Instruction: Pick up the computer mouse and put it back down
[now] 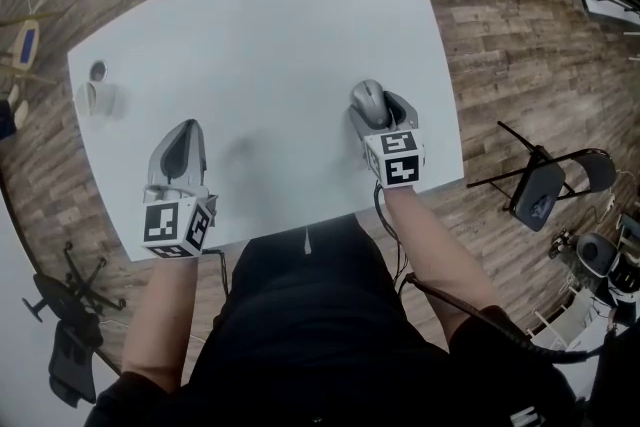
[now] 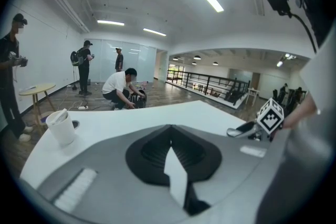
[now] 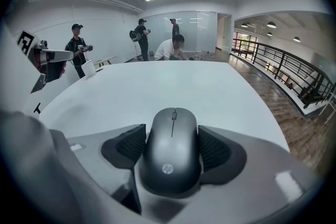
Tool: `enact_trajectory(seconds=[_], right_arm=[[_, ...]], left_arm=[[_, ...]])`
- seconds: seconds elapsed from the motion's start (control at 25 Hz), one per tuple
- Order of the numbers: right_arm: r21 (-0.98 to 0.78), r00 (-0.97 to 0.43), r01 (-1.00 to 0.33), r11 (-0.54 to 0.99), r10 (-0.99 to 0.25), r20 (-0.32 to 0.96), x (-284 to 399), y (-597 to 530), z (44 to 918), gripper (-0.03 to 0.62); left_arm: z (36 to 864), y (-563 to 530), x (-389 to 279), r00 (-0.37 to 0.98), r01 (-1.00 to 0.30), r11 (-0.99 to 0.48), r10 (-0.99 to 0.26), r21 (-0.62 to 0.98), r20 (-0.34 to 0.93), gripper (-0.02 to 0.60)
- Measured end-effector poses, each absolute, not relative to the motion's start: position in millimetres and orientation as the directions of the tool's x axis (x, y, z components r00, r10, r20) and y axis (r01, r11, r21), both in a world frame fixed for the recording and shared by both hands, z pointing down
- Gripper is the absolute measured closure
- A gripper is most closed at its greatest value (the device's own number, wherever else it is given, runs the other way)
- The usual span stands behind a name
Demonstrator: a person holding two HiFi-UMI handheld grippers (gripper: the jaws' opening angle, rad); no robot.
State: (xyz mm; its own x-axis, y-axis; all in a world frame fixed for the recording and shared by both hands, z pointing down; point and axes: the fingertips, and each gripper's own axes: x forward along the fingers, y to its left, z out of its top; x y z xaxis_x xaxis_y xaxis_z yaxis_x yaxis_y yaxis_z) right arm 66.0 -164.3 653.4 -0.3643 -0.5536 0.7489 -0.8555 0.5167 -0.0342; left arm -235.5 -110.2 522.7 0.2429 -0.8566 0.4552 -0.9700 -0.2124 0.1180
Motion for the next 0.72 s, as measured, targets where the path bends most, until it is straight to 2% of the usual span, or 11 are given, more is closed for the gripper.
enact_trajectory(seconds=[0.08,0.28,0.72], right_arm=[[-0.037,-0.374,-0.85,0.525,-0.553,0.745,65.0,-163.5,653.8,0.288],[-0.032,-0.371,-0.846,0.533,-0.544,0.753,65.0,-162.3,654.9,0.223],[0.008,-0.369,-0.849,0.529,-0.603,0.707,71.7,-166.9,629.8,0.221]], left_arm=[[521.8,-107.0,-236.9,0.237,-0.971,-0.208,-0.858,0.115,0.455,0.574],[519.2,-101.6,-240.2,0.225,-0.974,-0.198,-0.863,0.108,0.452,0.574],[507.8,-99.2,-236.7,0.219,-0.976,-0.193,-0.883,0.104,0.416,0.574]])
